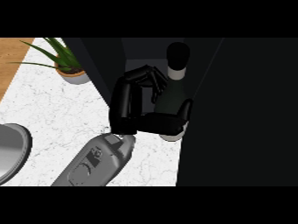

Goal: Pick up the wine, place it into the cabinet and close the cabinet

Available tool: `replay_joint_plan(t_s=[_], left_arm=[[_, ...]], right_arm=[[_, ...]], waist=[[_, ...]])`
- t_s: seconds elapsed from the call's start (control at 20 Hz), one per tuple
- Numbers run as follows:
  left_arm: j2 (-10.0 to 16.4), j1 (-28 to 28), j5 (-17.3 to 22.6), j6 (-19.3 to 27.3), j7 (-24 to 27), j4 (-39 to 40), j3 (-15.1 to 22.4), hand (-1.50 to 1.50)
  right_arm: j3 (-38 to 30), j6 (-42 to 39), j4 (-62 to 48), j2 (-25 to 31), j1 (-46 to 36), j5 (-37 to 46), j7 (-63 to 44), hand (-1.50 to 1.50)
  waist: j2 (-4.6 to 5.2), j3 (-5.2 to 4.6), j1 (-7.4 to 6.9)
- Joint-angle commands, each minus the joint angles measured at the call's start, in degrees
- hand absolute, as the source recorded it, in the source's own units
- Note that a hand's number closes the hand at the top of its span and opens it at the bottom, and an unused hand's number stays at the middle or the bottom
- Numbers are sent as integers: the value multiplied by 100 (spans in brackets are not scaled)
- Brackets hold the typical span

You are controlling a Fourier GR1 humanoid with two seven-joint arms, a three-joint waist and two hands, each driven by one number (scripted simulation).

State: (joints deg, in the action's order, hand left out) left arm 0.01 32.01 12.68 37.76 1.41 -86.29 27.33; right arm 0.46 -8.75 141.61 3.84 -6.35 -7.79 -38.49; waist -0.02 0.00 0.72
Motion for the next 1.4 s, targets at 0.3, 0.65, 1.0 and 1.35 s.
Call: replay_joint_plan(t_s=[0.3,0.65,1.0,1.35], left_arm=[[-1,-134,617,179,1125,882,217,150],[47,-26,250,-180,1360,1628,-148,150],[-1,127,979,51,2551,2582,-42,150],[4,378,723,-664,2417,2744,-994,150]], right_arm=[[-46,-23,642,-68,427,-486,-105,-150],[-218,-48,641,21,333,-679,-167,-150],[-158,-225,320,45,359,-573,199,-150],[143,2,306,-187,307,-165,107,-150]], waist=[[1,1,6],[-2,2,-13],[17,-1,34],[5,-1,-27]])
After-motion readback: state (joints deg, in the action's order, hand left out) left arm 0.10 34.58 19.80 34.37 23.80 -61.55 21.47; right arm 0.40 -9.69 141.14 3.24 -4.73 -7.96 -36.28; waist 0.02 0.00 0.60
